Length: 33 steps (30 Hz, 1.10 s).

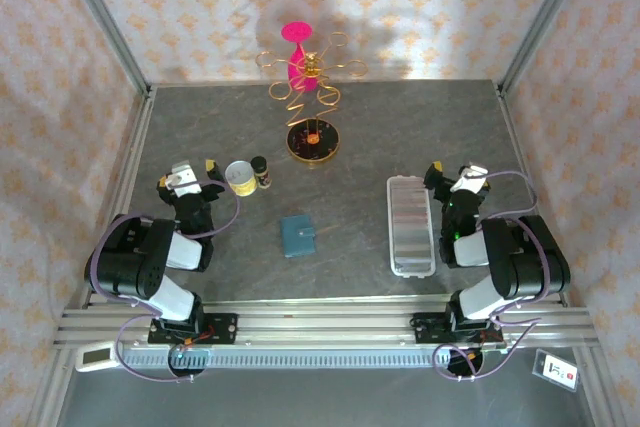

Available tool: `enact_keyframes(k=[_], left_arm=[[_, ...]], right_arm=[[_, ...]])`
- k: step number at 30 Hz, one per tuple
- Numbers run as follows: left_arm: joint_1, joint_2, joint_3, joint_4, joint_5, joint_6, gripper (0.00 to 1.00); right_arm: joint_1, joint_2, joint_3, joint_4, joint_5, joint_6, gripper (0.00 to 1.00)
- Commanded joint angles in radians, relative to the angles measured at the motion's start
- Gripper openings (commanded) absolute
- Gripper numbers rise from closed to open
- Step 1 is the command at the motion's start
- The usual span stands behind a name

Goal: Put the credit cards into the card holder

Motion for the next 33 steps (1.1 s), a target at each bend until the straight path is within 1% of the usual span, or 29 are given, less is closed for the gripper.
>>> enact_keyframes(k=[1, 30, 33], left_arm=[[0.008, 0.004, 0.011, -0.006, 0.016, 0.005, 0.99], [0.009, 0.004, 0.011, -0.007, 0.016, 0.005, 0.99], [0.008, -0.001, 0.008, -0.001, -0.002, 0.001, 0.99]], right_arm=[[-0.005, 0.004, 0.015, 0.009, 0.022, 0.003, 1.0], [-0.004, 0.004, 0.014, 0.009, 0.022, 0.005, 1.0], [-0.005, -0.002, 0.012, 0.018, 0.028, 0.004, 1.0]])
